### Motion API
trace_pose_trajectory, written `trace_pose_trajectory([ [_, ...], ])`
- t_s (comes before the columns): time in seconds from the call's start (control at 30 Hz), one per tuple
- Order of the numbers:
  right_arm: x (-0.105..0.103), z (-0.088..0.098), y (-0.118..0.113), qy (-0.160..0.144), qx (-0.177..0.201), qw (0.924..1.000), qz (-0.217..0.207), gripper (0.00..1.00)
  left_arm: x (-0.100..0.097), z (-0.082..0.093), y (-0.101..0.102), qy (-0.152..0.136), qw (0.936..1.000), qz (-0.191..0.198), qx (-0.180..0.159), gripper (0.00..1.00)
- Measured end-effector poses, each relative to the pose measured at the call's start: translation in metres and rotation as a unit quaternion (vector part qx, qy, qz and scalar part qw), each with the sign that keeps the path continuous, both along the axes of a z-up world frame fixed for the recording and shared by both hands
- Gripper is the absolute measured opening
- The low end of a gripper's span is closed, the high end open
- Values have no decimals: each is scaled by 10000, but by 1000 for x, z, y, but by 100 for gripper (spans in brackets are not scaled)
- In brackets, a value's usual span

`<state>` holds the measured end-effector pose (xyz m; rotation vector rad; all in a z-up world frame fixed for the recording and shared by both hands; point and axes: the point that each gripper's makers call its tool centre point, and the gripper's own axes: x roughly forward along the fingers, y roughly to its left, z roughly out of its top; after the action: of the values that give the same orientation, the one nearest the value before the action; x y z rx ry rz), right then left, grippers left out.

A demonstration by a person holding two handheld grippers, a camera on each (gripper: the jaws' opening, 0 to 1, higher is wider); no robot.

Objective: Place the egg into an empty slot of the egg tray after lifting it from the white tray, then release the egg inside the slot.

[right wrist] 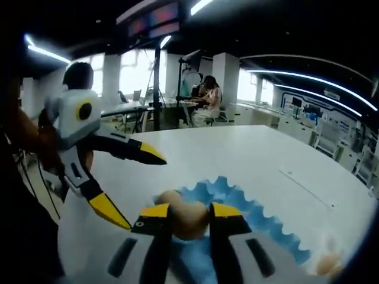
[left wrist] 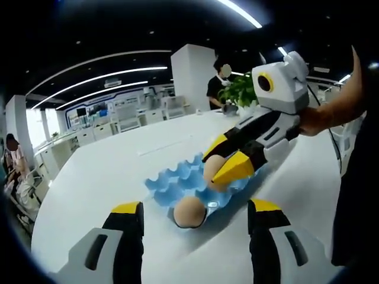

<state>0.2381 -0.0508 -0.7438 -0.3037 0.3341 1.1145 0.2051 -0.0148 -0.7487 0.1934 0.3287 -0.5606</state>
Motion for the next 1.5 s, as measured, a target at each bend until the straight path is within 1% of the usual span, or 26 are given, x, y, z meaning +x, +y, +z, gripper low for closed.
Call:
trace_pose_trajectory([
  [0.07, 0, -4, 1, 59, -41, 10000, 34, 24, 0, 0, 0, 6, 10000, 3, -9, 72],
  [0.4, -1, -20, 4, 146, -220, 9996, 137, 24, 0, 1, 2, -2, 10000, 22, -20, 72],
  [0.83, -1, -27, 6, 147, -324, 9991, 226, 24, 2, 3, 4, -12, 10000, 38, -26, 72],
  [1.13, 1, -30, 5, 283, -251, 9991, 181, 25, 2, 2, 3, 3, 10000, 31, 8, 72],
  [1.27, 1, -31, 5, 256, -250, 9992, 176, 25, 3, 4, 4, -28, 10000, 37, -8, 72],
  [1.37, -1, -31, 3, 162, -233, 9994, 219, 26, 3, 4, 3, -29, 10000, 27, 1, 72],
  [1.4, -2, -31, 3, 85, -248, 9993, 256, 26, 2, 4, 3, -33, 10000, 22, -2, 72],
  [1.5, -4, -29, 0, 39, -239, 9994, 235, 25, 1, 2, 2, -19, 10000, 4, 16, 71],
])
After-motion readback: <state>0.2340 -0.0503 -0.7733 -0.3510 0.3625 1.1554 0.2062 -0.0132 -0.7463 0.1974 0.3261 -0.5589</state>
